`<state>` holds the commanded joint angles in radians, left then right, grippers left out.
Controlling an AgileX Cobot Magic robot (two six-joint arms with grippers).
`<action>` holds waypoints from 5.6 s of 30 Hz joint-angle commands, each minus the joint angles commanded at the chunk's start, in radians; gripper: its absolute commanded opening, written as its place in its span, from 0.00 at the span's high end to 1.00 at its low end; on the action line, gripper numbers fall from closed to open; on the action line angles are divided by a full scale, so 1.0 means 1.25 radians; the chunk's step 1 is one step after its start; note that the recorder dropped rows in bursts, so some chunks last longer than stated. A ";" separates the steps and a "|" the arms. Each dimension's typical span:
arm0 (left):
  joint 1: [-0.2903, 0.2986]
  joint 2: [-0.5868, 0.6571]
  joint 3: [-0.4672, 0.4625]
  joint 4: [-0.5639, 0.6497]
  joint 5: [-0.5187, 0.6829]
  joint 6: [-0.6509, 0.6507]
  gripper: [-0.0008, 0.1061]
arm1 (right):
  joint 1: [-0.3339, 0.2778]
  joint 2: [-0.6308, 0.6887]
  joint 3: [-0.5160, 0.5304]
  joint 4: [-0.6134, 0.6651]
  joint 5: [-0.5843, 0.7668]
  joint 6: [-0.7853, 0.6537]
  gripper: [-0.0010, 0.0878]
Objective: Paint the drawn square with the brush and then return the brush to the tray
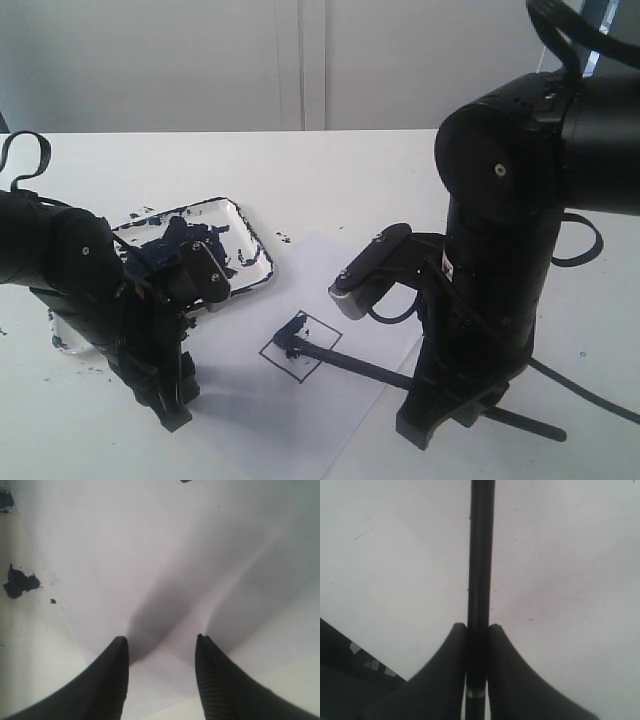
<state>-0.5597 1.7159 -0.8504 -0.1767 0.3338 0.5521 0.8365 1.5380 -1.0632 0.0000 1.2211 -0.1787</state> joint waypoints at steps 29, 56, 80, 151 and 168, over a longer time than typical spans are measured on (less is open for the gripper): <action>0.000 0.001 0.000 0.000 -0.004 -0.002 0.54 | 0.000 -0.034 0.004 0.061 0.000 -0.016 0.99; 0.000 0.001 0.000 0.000 -0.008 -0.002 0.54 | 0.000 -0.009 0.004 0.030 0.000 0.008 0.99; 0.000 0.001 0.000 0.002 -0.008 -0.002 0.54 | 0.000 -0.009 0.051 -0.075 0.000 0.070 0.99; 0.000 0.001 0.000 0.002 -0.009 -0.002 0.54 | 0.000 -0.009 0.051 -0.047 0.000 0.061 0.99; 0.000 0.001 0.000 0.002 -0.009 -0.002 0.54 | 0.000 -0.009 0.051 -0.102 0.000 0.105 0.99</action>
<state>-0.5597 1.7177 -0.8504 -0.1747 0.3220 0.5495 0.8365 1.5262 -0.9993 -0.1272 1.2211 -0.0475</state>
